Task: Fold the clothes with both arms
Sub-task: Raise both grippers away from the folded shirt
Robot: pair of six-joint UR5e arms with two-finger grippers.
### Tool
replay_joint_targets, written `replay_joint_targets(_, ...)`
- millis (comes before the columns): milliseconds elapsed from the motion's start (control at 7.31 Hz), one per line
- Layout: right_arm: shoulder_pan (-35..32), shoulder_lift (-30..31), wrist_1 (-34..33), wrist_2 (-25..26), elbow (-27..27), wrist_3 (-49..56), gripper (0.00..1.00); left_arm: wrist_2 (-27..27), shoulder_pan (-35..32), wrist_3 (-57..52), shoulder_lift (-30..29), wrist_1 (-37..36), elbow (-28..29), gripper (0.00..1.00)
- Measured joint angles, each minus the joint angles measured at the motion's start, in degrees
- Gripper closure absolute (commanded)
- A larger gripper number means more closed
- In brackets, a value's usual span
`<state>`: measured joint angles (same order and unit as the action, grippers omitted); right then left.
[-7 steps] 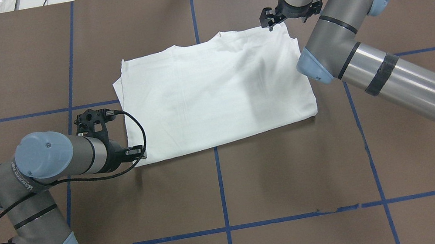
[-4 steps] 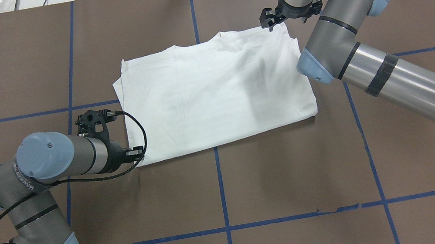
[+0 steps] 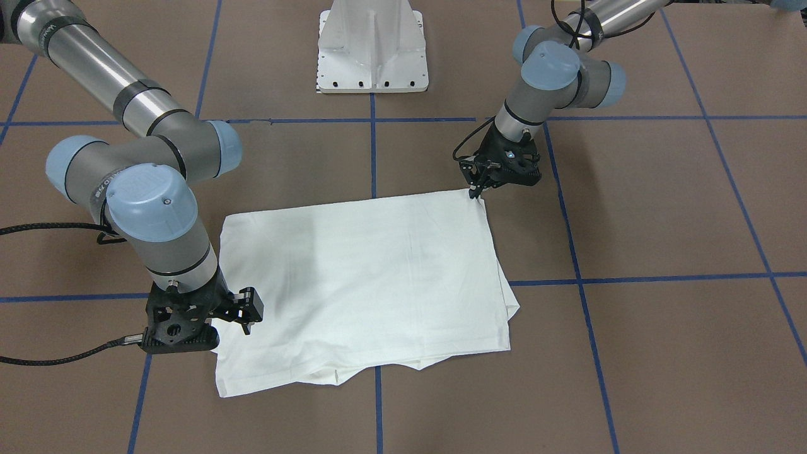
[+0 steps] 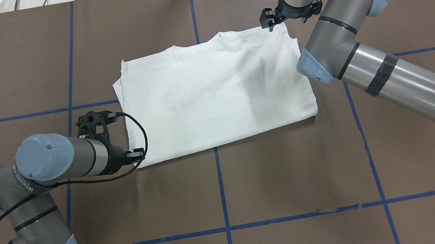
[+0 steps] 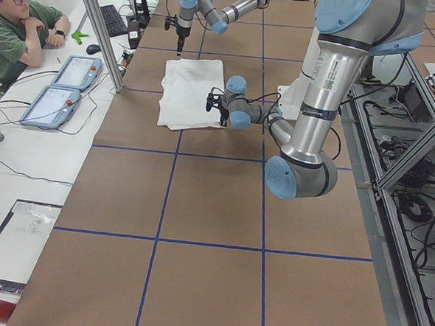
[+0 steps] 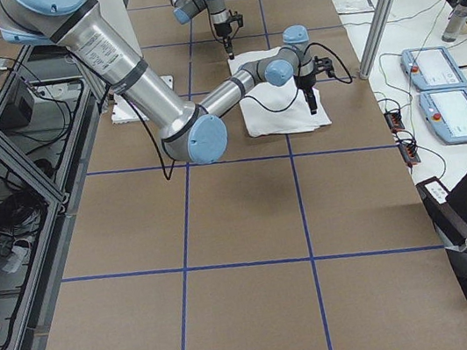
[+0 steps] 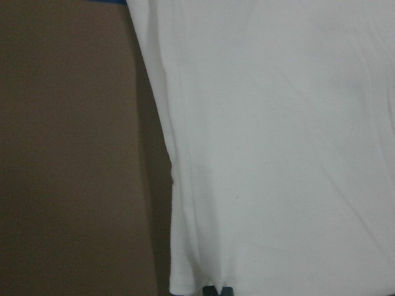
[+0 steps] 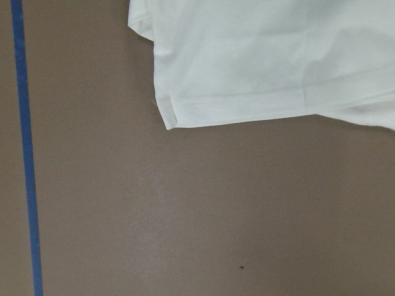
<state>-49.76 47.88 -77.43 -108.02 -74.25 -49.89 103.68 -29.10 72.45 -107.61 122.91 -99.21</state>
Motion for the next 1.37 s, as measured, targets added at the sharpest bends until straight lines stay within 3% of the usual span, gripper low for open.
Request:
replay_joint_targets(411, 0.29, -0.2, 0.08, 0.0, -0.05, -0.11, 0.0, 0.88, -3.98, -9.52, 7.06, -0.54, -4.55, 1.0)
replay_joint_targets(684, 1.1, -0.41, 0.12, 0.02, -0.38, -1.15, 0.0, 0.91, -12.1, -21.53, 7.67, -0.98, -1.05, 1.0)
replay_joint_targets(821, 1.53, -0.58, 0.11, 0.06, -0.74, -1.9, 0.0, 0.91, -16.23, -26.19, 5.05, -1.12, 3.79, 1.0)
replay_joint_targets(1368, 2.83, -0.91, -0.01, 0.16, -3.12, -4.57, 0.0, 0.75, -26.76, -32.11, -16.44, -0.82, 32.91, 1.0)
